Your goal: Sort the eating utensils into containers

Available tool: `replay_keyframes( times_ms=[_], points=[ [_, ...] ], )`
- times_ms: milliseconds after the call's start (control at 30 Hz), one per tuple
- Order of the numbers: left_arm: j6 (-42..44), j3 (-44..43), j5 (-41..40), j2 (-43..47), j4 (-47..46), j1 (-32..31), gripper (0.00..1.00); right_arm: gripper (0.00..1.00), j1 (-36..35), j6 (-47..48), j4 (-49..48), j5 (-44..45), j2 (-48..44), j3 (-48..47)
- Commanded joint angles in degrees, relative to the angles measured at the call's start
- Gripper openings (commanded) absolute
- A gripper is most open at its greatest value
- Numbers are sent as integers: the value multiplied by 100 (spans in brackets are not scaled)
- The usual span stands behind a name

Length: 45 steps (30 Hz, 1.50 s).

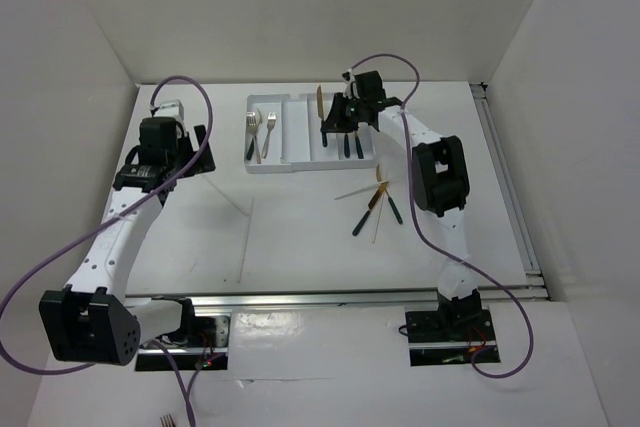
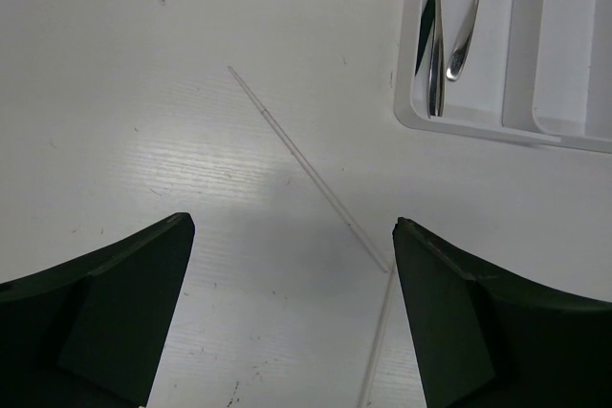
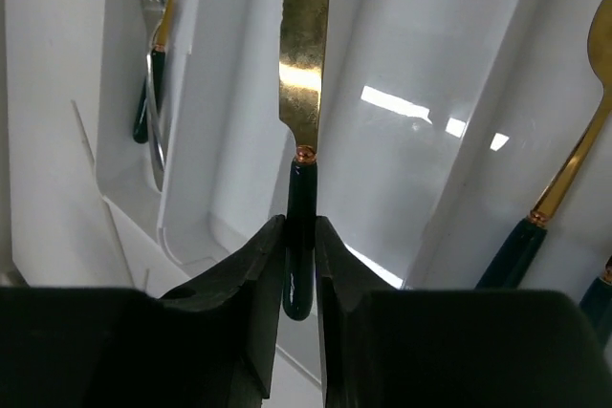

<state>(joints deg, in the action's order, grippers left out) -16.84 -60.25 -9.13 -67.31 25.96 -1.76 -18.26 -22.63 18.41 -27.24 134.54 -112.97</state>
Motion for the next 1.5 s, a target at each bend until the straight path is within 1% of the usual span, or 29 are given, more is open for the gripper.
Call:
replay_keyframes(
  times_ms=[0,67,100,167,200,267,367,433,467,500,533,567,600,633,667,733,767,833,867,967,1067,1233,1300,1467],
  points=[
    [-65,-286,16,-37,-231,-17,100,25,33,171,-197,-44,134,82],
    [-65,-338,68,-37,-231,-17,100,22,85,171,-198,17,212,82],
    [-65,-338,69,-98,-231,-17,100,22,86,224,-198,17,213,82],
    [-65,-338,69,-98,-231,-17,100,30,86,224,-198,17,265,82],
    [-65,-338,69,-98,-231,-17,100,39,86,224,-198,17,266,82],
    [-65,-338,122,-98,-231,-17,100,45,138,286,-198,17,205,82],
    [-118,-286,174,-98,-284,-17,100,53,139,338,-198,-97,-50,327],
    [-118,-286,174,-98,-284,-70,100,53,252,338,-198,-237,-382,459],
    [-118,-286,174,-98,-284,-70,100,47,253,391,-111,-324,-541,669],
    [-118,-286,174,-98,-284,-70,100,47,314,391,-110,-386,-734,836],
    [-118,-216,174,-98,-284,-131,100,47,314,461,-110,-387,-1224,1020],
    [-118,-163,174,-46,-284,-132,100,46,367,575,-110,-448,-1498,1466],
    [-118,-163,174,-46,-284,-201,100,45,367,680,-58,-448,-1762,1679],
    [-118,-110,174,7,-284,-202,100,45,367,794,30,-448,-2269,1864],
    [-118,-40,174,7,-345,-254,100,45,315,1048,335,-300,-2474,2179],
    [-118,-40,174,7,-346,-255,100,45,262,1356,749,-247,-2966,2427],
    [-118,13,174,7,-415,-324,100,45,262,1454,1169,-246,-3082,2681],
    [-118,13,122,7,-416,-378,100,45,262,1656,1479,-246,-3397,3016],
    [-118,13,61,7,-485,-447,100,45,262,1753,1664,-325,-3452,3305],
    [-118,13,-2,-98,-539,-588,100,45,191,1964,2095,-325,-3435,3781],
    [-118,-39,-63,-151,-539,-650,100,42,51,2017,2438,-28,-3311,3861],
    [-65,-40,-116,-89,-539,-703,100,42,-230,1956,2658,140,-3680,4458],
    [-13,-40,-116,-37,-539,-703,100,42,-230,1842,2711,201,-3768,4695],
    [-12,13,-169,69,-434,-703,100,42,-230,1841,2764,254,-3961,4916]
  ],
)
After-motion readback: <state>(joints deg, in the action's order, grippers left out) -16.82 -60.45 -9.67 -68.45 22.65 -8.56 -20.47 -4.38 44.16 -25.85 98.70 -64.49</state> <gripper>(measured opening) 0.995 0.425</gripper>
